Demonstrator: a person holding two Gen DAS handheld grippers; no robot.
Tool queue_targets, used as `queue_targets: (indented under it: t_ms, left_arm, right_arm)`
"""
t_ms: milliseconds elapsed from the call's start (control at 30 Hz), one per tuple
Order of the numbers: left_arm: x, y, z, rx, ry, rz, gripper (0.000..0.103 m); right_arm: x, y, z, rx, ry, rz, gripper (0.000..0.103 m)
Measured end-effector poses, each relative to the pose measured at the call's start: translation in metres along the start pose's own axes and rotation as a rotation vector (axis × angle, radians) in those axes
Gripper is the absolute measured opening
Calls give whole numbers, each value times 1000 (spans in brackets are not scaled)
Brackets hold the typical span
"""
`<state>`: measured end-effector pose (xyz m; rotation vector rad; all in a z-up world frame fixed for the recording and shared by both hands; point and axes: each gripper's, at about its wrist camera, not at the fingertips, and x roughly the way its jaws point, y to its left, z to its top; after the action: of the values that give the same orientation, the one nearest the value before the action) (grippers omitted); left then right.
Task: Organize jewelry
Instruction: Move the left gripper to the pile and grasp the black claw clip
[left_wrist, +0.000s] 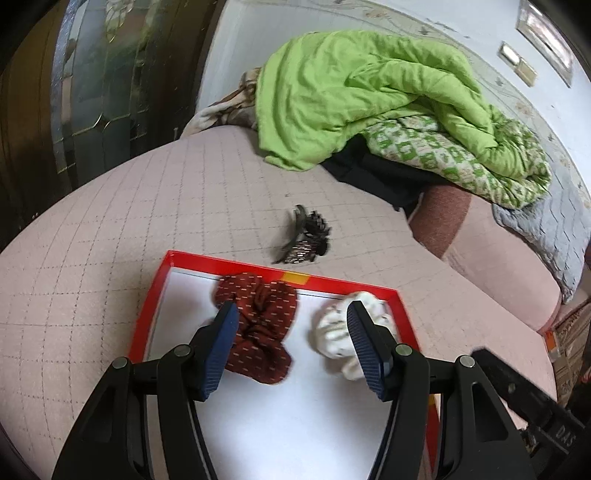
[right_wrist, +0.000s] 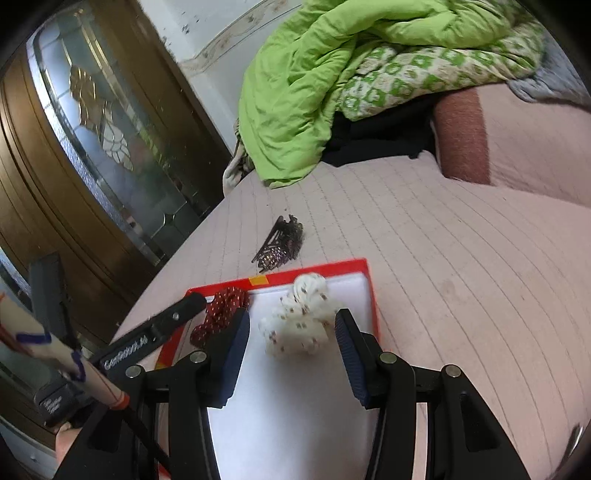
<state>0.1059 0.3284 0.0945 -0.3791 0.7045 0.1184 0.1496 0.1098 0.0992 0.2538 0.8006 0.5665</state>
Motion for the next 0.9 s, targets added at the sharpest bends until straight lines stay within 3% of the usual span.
queue_targets:
  t_ms: [333,533,800,900]
  left_arm:
    - [-35,-85,-40,189,-18,-83,60]
    - [-48,-138,-87,281,46,-176,60]
    - [-49,-199,-173,418,199,-269,60]
    - [-52,-215,-193,461,226,-292,60]
  right_arm:
    - [-87,-48,-51,101,-37,-22,52]
    - [-150,-84,-85,87,-71,-100,52]
    - [-251,-160,-118,161,-231,-280,53]
    - [-271,-184,-126,215,-276,-312,56]
